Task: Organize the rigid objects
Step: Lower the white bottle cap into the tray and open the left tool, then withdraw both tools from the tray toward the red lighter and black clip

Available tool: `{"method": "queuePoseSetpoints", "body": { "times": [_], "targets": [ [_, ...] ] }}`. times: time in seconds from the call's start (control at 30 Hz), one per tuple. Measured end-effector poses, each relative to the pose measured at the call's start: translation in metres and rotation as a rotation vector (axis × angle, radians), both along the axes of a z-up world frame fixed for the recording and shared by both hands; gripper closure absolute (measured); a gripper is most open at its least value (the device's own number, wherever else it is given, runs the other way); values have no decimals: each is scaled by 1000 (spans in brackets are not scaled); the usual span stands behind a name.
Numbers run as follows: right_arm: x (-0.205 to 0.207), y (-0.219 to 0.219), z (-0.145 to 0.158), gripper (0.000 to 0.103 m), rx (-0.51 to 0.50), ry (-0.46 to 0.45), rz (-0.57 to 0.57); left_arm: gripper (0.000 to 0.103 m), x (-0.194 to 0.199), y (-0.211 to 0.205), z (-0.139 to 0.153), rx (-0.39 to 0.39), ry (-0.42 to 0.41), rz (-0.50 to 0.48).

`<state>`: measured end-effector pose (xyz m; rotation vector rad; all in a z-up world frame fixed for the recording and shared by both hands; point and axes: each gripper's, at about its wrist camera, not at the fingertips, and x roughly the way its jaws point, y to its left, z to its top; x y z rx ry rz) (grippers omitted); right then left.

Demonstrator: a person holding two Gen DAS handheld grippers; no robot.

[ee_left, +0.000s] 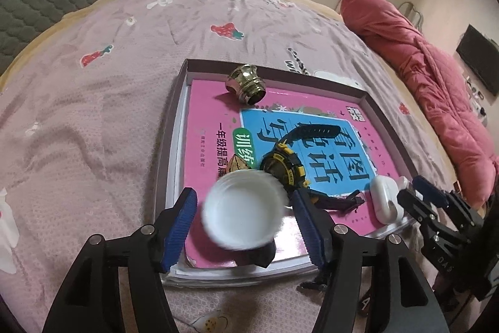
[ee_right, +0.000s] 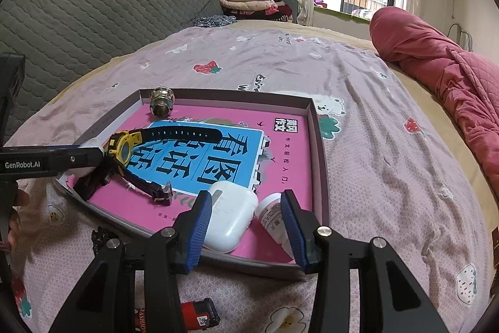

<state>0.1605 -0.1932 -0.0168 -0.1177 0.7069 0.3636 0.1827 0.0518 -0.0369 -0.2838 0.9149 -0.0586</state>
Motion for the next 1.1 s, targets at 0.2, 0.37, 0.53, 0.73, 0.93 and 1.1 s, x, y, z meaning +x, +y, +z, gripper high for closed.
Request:
{"method": "queuePoseSetpoints", "body": {
  "times": [0.2,0.37,0.53,0.73,0.93,1.1],
  "targets": [
    [-4,-1,4,53,9,-22,7,37,-3,-7,5,33,-24,-26],
    [-7,-1,9,52,17,-48,9,37,-7,4,14,15,-59,9],
    [-10,-1,13,50,25,-64,-2,32,-11,10,19,-1,-72,17],
    [-17,-5,17,48,40,-72,-18,29,-19,3,28,15,-114,-10],
    [-26,-11,21,48,55,-71,-30,29,-27,-6,31,33,-134,-32],
    [-30,-15,22,47,78,-59,-49,29,-35,-11,31,32,-132,-41]
  ]
}}
